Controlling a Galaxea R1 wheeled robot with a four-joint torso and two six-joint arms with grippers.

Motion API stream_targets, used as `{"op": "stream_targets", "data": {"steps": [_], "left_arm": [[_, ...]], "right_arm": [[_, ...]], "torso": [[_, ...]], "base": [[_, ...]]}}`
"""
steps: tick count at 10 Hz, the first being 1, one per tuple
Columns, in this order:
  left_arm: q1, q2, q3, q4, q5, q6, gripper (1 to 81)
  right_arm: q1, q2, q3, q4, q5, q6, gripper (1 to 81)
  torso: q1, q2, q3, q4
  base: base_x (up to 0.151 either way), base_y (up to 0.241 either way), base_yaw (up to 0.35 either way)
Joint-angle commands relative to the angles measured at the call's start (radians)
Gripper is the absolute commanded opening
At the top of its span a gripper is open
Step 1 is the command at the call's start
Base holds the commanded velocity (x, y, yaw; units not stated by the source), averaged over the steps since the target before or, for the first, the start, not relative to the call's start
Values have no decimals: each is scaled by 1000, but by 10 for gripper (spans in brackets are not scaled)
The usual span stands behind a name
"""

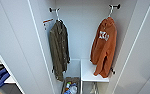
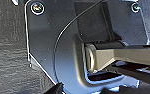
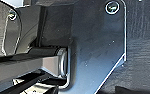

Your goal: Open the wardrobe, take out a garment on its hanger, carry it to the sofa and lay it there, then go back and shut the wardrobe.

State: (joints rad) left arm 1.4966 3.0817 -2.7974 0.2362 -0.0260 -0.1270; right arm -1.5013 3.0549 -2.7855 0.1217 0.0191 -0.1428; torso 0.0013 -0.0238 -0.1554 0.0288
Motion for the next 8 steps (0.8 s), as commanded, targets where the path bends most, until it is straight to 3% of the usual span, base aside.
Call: {"op": "stream_targets", "data": {"steps": [1, 6, 8], "left_arm": [[-31, -7, 16, -143, 9, 93, 811], [-29, -10, 24, -129, 29, 109, 811], [-22, -66, 106, -129, 32, 109, 811]], "right_arm": [[28, -11, 17, -178, -22, 175, 811], [17, 12, 23, -182, -68, 178, 811], [6, -9, 67, -185, -67, 173, 811]], "torso": [[0, 0, 0, 0], [0, 0, 0, 0], [-1, 0, 0, 0]], "base": [[0, 0, 0], [0, 0, 0], [0, 0, 0]]}}
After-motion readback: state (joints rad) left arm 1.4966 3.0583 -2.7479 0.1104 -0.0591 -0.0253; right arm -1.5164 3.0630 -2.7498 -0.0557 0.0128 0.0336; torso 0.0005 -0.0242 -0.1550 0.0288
